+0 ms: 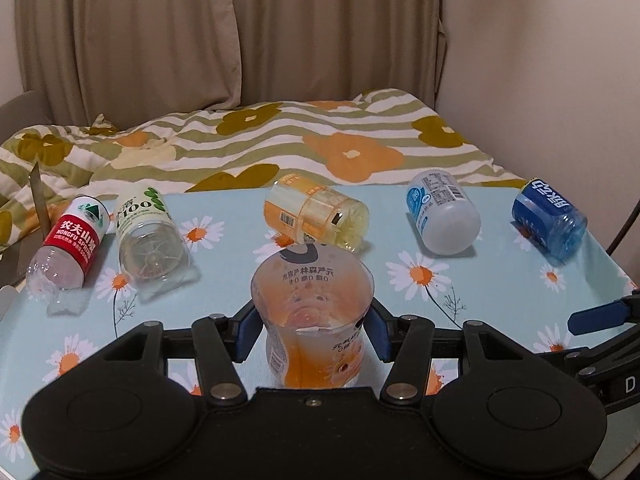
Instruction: Flip cup upright
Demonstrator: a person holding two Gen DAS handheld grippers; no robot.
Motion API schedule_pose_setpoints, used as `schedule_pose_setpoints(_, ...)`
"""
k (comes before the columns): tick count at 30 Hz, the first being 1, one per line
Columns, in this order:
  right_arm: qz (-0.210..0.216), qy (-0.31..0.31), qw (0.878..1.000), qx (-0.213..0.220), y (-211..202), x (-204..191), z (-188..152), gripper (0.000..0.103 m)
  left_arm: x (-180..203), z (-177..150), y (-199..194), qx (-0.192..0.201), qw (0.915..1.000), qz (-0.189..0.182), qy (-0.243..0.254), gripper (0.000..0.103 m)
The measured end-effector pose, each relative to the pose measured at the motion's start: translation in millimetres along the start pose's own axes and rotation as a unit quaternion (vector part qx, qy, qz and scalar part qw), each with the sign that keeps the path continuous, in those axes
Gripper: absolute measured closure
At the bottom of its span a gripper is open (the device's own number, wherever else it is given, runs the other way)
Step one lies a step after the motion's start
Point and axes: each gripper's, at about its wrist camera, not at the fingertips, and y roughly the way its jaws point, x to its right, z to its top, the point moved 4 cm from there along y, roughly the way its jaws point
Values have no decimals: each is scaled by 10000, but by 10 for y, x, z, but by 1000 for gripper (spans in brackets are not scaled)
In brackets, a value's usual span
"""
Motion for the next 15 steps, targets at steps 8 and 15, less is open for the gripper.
schedule_pose_setpoints(8,-43,14,10000,88,-41,-15,-2,0,-12,10,5,-134,9999,-106,-4,19)
schedule_pose_setpoints(15,-209,86,9995,200,-157,14,3,0,-14,68,-88,-106,9999,-114,27,3)
